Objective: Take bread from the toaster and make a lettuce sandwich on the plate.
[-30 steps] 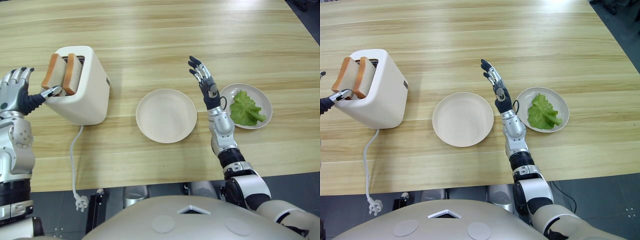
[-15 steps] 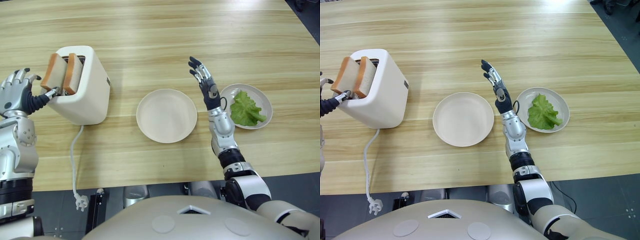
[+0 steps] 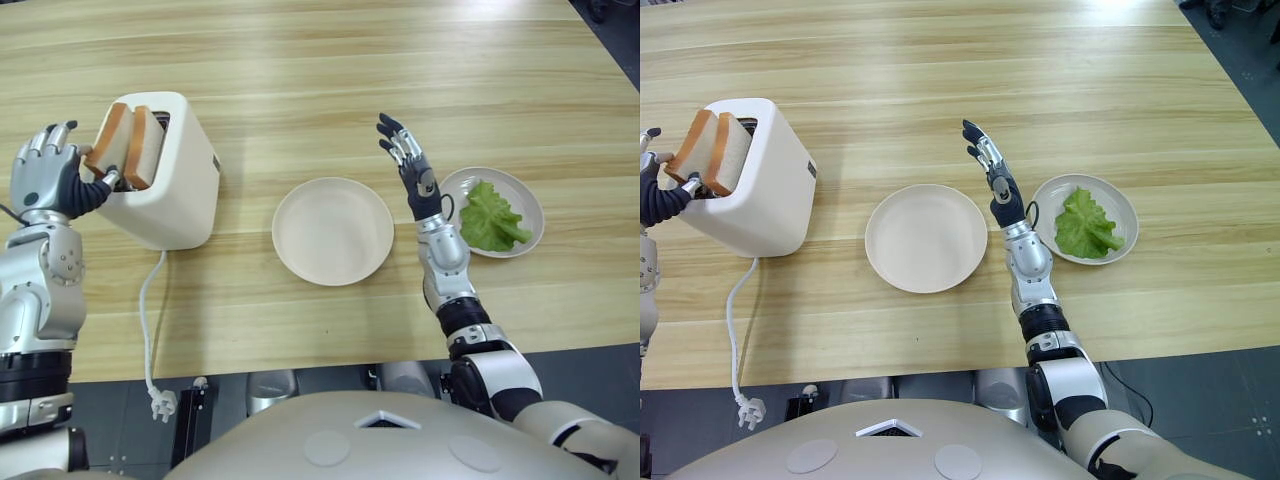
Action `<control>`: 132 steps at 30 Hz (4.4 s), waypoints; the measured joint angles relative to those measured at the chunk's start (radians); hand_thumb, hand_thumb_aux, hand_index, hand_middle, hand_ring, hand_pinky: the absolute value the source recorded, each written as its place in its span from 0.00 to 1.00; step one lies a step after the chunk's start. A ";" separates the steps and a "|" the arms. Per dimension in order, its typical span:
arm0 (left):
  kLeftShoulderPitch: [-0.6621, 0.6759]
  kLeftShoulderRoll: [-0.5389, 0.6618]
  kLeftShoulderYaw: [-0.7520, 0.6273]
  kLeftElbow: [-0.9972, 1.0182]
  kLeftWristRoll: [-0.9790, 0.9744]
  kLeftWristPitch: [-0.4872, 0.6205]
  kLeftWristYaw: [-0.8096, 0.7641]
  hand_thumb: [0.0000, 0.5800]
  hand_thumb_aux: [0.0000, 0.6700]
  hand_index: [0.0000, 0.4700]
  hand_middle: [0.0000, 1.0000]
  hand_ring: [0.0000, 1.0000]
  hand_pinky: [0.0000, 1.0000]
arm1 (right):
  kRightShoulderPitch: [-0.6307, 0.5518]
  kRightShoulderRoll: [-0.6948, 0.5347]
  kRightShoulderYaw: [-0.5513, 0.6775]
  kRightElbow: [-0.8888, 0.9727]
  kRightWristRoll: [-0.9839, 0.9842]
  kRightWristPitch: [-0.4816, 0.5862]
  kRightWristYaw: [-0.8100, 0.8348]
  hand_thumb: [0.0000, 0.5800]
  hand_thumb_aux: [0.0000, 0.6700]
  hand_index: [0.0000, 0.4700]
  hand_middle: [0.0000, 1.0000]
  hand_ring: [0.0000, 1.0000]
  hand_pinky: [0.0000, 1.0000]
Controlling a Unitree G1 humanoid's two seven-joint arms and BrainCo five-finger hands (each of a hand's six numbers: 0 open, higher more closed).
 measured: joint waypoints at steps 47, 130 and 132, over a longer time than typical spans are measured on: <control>-0.227 -0.520 -0.387 0.064 -0.592 -0.144 -0.290 1.00 1.00 0.98 1.00 1.00 1.00 | 0.110 -0.770 0.211 0.213 -1.004 0.462 -0.963 0.00 0.00 0.00 0.00 0.00 0.00; -0.451 -0.332 -0.441 0.442 -0.243 -0.310 0.022 0.00 0.00 0.00 1.00 1.00 1.00 | -0.046 -0.769 0.402 0.302 -0.861 0.385 -1.028 1.00 1.00 0.98 1.00 1.00 1.00; -0.437 -0.332 -0.433 0.442 -0.244 -0.314 0.027 0.00 0.00 0.00 1.00 1.00 1.00 | -0.054 -0.769 0.399 0.267 -0.859 0.383 -1.028 1.00 1.00 0.98 1.00 1.00 1.00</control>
